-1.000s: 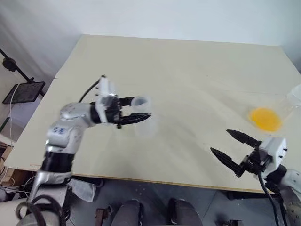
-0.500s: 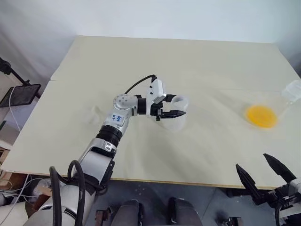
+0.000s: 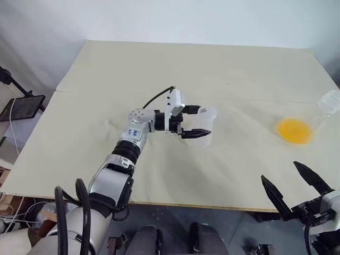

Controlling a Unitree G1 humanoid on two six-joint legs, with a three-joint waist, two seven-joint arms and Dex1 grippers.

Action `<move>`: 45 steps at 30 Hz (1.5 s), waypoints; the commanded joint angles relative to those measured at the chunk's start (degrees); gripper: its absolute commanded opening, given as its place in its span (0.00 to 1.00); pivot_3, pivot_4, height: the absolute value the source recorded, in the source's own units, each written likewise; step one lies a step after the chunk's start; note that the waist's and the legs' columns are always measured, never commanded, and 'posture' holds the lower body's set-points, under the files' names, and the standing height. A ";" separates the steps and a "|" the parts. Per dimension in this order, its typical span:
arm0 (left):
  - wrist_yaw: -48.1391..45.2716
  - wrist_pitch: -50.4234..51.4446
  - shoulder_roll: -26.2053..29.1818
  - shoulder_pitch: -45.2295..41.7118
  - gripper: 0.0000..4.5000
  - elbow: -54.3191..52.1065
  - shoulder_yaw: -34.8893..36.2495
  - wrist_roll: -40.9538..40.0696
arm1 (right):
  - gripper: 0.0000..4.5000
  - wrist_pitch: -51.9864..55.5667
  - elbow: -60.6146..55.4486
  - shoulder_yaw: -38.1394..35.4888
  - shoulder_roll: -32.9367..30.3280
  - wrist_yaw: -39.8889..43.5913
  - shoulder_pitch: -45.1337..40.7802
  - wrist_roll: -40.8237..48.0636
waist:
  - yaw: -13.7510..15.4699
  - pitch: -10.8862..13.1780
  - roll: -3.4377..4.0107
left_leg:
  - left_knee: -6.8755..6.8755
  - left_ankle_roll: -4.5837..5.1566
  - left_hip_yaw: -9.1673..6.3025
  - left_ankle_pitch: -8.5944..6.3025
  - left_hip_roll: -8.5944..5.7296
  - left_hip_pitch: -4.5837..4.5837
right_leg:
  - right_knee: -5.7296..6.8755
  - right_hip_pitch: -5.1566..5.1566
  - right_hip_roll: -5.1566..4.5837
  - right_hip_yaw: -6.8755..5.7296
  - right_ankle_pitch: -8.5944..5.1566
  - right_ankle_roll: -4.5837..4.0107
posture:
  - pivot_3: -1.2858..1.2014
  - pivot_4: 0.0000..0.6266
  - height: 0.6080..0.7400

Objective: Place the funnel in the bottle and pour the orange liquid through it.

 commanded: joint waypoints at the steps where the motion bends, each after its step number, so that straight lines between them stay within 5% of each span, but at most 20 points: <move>1: -1.90 1.99 1.97 2.02 0.99 -5.75 2.27 -2.58 | 1.00 0.54 0.69 0.63 -1.76 0.34 -1.81 1.06 | -0.07 0.00 0.00 | 0.00 0.01 -0.01 0.00 0.00 0.01 | 0.01 0.00 0.00 0.00 0.00 0.00 | 0.52 0.24 1.00; 13: -6.41 6.77 13.60 20.32 0.99 -28.74 7.92 -9.73 | 1.00 2.81 7.42 4.79 -8.04 4.01 -12.99 2.53 | -0.20 -0.01 0.01 | 0.09 0.00 -0.22 0.00 -0.01 0.05 | 0.33 -0.02 -0.10 0.01 0.00 0.00 | 0.52 0.24 1.00; 16: -3.10 9.97 19.93 31.96 0.99 -36.53 14.51 -12.64 | 1.00 4.08 10.10 7.84 -10.48 6.21 -19.45 3.12 | -1.16 -0.02 0.04 | 0.09 -0.03 -0.29 -0.02 0.01 0.12 | 0.31 0.03 -0.22 0.20 0.00 -0.01 | 0.52 0.24 1.00; 21: 6.75 11.13 23.10 44.35 0.99 -44.31 22.62 -13.25 | 1.00 6.62 10.94 13.11 -13.10 9.50 -26.07 4.31 | -1.35 -0.02 0.03 | 0.12 -0.13 -0.72 -0.05 0.13 0.07 | 0.33 0.11 -0.35 0.16 -0.05 -0.10 | 0.52 0.24 1.00; 33: 24.18 6.32 20.16 71.17 0.99 -51.16 45.96 -17.08 | 1.00 10.54 16.13 23.63 -14.82 19.54 -40.16 6.60 | -1.65 -0.02 -0.02 | 0.04 -0.18 -0.77 -0.10 0.07 0.09 | 0.17 0.16 -0.59 0.06 -0.06 -0.12 | 0.52 0.24 1.00; 45: 25.23 6.42 21.09 76.29 0.99 -54.98 45.23 -17.94 | 1.00 9.25 19.75 25.39 -13.90 21.16 -43.90 5.26 | -1.56 -0.06 -0.09 | 0.01 -0.13 -0.78 -0.18 -0.02 0.08 | -0.12 0.16 -0.76 0.02 -0.07 -0.14 | 0.52 0.24 1.00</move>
